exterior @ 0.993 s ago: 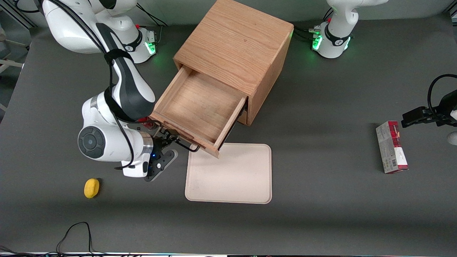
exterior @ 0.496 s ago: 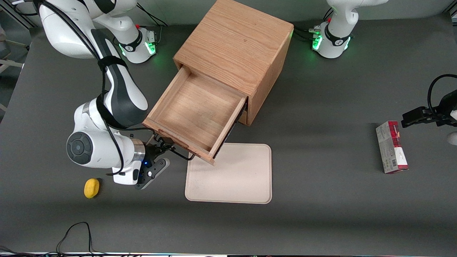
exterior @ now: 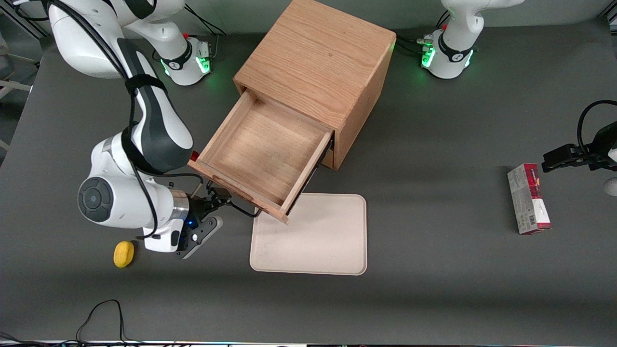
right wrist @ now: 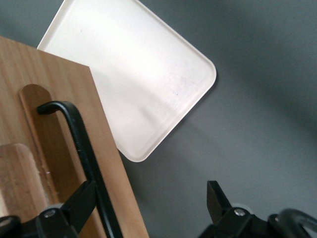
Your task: Open upper drawer
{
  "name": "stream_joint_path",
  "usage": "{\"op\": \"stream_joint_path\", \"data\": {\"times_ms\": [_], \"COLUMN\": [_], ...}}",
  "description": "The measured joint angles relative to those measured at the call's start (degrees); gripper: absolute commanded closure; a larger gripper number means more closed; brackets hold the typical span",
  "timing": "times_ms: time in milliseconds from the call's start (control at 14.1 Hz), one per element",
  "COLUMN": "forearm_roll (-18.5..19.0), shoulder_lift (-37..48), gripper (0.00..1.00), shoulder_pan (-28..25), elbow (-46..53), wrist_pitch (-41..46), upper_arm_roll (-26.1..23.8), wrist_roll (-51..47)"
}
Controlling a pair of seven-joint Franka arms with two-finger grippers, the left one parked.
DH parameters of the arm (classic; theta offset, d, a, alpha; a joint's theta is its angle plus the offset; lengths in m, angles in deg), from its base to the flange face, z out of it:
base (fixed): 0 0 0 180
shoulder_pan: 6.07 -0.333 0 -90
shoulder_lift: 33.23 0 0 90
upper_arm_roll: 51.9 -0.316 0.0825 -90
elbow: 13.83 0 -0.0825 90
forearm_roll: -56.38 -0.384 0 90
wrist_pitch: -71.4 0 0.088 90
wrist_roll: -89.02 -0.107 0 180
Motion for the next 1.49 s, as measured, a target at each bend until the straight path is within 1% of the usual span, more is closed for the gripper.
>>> {"op": "stream_joint_path", "data": {"times_ms": [213, 355, 496, 638, 780, 993, 1135, 1277, 1489], "forearm_roll": [0.0, 0.0, 0.1, 1.1, 2.8, 7.0, 9.6, 10.0, 10.0], "shoulder_lift": [0.2, 0.9, 3.5, 8.2, 14.2, 23.2, 28.3, 31.8, 37.7], "gripper": [0.0, 0.0, 0.0, 0.0, 0.0, 0.0, 0.0, 0.0, 0.0], "shoulder_pan": [0.7, 2.2, 4.0, 4.3, 4.2, 4.3, 4.3, 4.3, 4.3], "elbow": [1.0, 1.7, 1.9, 0.4, -4.5, -16.9, -23.3, -26.3, -33.7], "wrist_pitch": [0.9, 4.5, 7.6, 10.6, 11.8, 11.6, 11.3, 10.9, 4.9], "upper_arm_roll": [0.2, 0.3, 0.4, 1.5, 3.3, 6.6, 7.6, 8.9, 10.6], "wrist_roll": [0.0, 0.1, 0.4, 0.4, -0.8, -10.1, -13.2, -14.1, -14.4]}}
